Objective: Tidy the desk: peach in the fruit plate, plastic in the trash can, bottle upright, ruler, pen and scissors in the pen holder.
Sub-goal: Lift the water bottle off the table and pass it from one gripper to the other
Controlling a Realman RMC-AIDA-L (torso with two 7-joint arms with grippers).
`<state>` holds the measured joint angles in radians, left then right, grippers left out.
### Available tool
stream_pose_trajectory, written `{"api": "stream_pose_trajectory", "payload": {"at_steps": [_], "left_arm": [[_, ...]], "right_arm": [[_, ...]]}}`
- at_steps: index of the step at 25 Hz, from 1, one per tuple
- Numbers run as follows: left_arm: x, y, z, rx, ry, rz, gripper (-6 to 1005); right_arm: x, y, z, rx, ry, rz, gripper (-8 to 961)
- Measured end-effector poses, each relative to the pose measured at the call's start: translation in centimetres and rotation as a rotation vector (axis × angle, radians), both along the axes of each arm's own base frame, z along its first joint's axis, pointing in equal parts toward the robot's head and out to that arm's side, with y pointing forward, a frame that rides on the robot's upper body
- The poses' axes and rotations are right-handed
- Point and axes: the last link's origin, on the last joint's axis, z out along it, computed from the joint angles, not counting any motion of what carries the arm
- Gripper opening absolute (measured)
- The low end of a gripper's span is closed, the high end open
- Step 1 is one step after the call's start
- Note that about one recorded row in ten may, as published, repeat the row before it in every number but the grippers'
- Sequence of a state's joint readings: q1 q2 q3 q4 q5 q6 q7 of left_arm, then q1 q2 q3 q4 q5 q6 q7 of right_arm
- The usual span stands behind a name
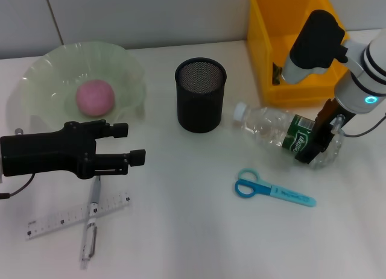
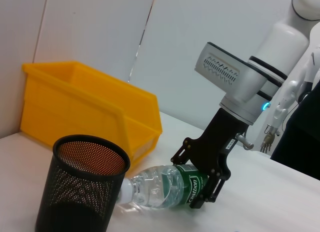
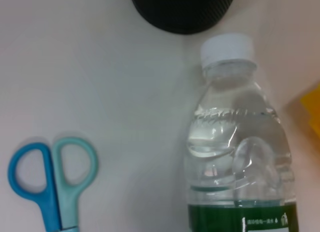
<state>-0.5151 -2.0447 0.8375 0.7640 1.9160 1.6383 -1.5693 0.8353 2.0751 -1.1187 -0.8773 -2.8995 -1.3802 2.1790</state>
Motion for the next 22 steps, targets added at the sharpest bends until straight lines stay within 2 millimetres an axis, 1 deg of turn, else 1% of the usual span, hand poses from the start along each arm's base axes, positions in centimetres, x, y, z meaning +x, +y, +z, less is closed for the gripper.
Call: {"api": "stream_pose_trajectory", "payload": {"at_steps": [8,13,22], "left_arm": [[0.0,0.1,0.1,0.001,0.000,0.007,834],[-0.2,0.2,0.3,0.009,0.005,0.016,833],[-0.3,0.3,0.5,0.017,0.001,0.023,833]], "right_arm": [[-0.6,-0.7,0.8,0.018,0.092,0.038,764],[-0.8,-1.2,0.9,0.019,0.146,0.069,764],[-1.3,-2.2,1.5,0.001,0.205,0.102,764]]}}
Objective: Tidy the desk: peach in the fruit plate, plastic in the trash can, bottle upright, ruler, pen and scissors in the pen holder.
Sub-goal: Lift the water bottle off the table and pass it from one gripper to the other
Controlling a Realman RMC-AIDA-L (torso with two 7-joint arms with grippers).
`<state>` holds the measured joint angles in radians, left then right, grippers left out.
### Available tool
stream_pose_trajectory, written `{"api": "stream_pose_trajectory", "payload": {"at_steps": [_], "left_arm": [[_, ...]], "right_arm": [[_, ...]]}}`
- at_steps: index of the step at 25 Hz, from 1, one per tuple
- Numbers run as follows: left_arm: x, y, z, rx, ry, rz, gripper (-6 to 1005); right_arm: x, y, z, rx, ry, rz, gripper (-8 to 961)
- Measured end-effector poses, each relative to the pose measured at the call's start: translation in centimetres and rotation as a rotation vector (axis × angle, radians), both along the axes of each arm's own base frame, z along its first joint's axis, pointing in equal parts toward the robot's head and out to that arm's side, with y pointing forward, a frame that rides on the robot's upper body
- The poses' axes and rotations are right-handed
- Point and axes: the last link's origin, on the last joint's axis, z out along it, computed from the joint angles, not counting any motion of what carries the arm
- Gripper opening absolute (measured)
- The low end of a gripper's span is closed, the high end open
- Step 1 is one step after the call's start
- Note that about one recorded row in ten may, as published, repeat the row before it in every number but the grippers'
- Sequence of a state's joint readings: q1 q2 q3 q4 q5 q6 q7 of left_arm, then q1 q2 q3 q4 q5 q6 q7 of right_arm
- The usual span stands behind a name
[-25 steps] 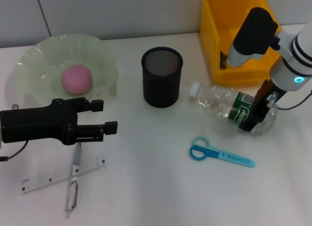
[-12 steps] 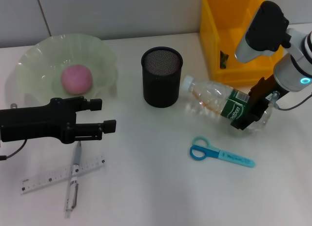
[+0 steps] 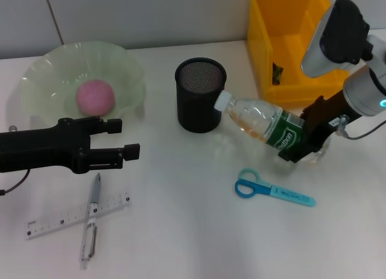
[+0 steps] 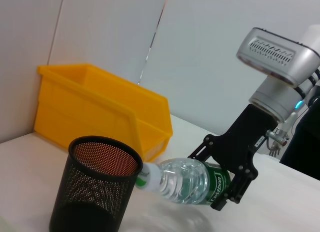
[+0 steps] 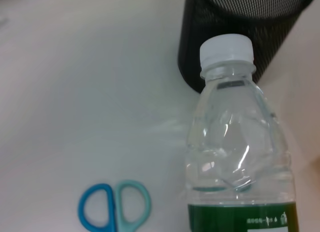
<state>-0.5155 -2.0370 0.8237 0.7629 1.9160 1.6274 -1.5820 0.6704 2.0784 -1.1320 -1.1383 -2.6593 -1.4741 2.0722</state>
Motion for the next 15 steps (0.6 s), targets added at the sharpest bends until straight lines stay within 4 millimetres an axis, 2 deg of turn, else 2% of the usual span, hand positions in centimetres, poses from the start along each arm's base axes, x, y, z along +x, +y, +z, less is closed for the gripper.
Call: {"api": "stream_pose_trajectory", "payload": {"at_steps": [15], "left_arm": [[0.4,0.0,1.0,0.042,-0.098,0.021,833]], "right_arm": [[-2.1,-2.4,0.4,-0.021,0.298,0.194,765]]}}
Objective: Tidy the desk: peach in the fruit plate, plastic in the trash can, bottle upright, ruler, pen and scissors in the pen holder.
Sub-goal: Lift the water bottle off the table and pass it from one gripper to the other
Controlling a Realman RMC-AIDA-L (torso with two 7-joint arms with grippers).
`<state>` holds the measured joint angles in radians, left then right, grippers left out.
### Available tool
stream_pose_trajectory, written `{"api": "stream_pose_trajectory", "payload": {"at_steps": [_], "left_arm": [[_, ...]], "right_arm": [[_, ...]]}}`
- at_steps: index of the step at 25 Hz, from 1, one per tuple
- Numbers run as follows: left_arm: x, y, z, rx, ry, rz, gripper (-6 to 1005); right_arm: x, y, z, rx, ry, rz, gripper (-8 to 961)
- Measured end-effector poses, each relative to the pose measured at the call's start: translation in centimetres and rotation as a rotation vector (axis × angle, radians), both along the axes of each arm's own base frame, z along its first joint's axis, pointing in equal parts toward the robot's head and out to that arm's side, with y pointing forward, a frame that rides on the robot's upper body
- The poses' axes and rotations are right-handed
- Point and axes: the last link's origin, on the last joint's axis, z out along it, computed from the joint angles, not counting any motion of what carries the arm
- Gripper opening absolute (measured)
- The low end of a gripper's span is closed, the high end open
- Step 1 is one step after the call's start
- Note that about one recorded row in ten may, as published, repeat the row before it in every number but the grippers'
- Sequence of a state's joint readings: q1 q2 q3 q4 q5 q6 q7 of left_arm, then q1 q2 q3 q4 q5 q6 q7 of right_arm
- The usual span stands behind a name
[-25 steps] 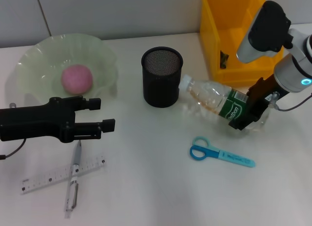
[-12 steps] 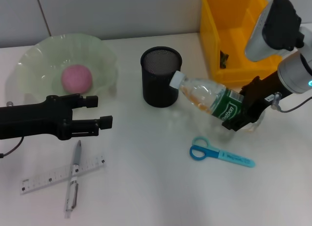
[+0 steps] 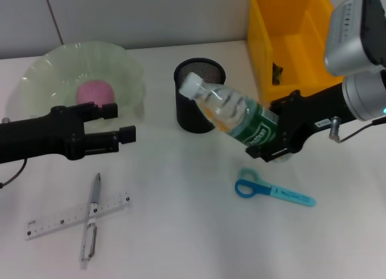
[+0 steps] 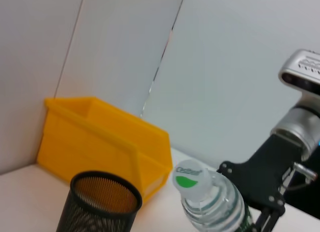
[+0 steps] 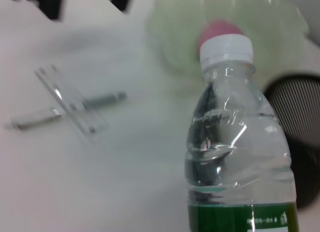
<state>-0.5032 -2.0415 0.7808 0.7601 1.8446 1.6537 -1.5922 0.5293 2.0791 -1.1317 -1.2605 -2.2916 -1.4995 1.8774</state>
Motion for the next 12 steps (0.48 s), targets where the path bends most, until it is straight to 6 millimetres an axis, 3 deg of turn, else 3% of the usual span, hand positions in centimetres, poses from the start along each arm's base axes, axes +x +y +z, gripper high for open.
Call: {"api": "stream_pose_trajectory", "payload": {"at_steps": [12], "left_arm": [[0.3,-0.5,0.9,0.032,-0.092,-0.005,833]], "right_arm": [[-1.0,-1.3,-1.4,-0.006,0.319,0.163,763]]}}
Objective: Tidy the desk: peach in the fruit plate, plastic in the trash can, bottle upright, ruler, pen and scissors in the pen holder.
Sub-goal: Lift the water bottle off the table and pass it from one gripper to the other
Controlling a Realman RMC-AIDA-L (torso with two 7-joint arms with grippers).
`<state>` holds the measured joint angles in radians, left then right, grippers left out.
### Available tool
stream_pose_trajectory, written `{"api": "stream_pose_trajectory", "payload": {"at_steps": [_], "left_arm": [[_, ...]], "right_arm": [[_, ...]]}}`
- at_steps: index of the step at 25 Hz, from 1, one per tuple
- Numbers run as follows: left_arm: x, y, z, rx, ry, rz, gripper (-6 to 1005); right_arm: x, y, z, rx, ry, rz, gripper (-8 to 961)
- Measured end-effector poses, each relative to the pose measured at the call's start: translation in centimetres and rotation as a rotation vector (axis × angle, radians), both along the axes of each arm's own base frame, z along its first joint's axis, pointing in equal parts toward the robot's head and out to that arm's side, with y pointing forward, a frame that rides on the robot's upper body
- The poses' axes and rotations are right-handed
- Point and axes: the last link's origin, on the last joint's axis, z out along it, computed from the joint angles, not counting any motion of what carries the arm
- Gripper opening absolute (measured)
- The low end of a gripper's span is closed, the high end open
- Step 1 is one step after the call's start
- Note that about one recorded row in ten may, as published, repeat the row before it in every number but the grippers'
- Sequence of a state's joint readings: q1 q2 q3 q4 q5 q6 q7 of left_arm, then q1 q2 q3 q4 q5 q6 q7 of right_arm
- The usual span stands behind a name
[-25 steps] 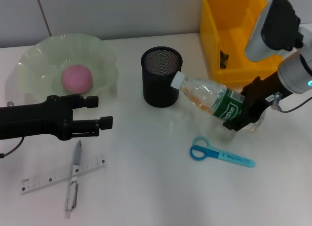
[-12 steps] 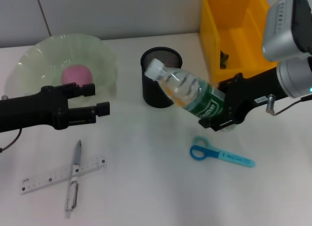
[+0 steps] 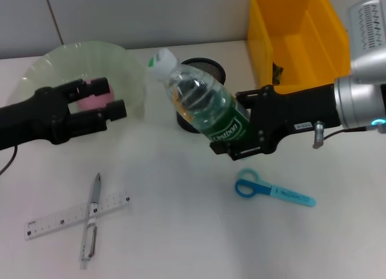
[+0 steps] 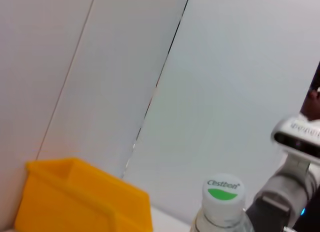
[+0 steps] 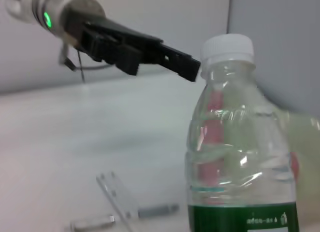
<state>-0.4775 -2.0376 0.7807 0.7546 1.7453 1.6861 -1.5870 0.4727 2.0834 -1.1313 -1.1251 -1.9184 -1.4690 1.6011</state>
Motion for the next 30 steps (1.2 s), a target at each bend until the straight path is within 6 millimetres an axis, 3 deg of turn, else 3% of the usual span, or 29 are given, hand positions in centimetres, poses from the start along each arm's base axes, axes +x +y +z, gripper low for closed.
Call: {"api": "stream_pose_trajectory", "payload": {"at_steps": [3,12,20,30], "left_arm": [[0.6,-0.6,0.9,0.034,-0.093,-0.033,833],[0.9,-0.9,1.1,0.069,-0.151,-0.056,833],[1.4,-1.2,0.5,0.130,-0.247,-0.103,833],[1.4,-1.8,-0.4,0.179,-0.318,-0.135,833]], "right_arm": [[-0.1,-0.1,-0.3,0.004,0.049,0.028,763],[-0.8,0.2,-1.5,0.031,0.194,0.097,764],[-1.7,0.1,-4.3,0.031,0.241,0.124,764],[-2.1,-0.3,-5.8,0.010,0.303,0.115,764]]}}
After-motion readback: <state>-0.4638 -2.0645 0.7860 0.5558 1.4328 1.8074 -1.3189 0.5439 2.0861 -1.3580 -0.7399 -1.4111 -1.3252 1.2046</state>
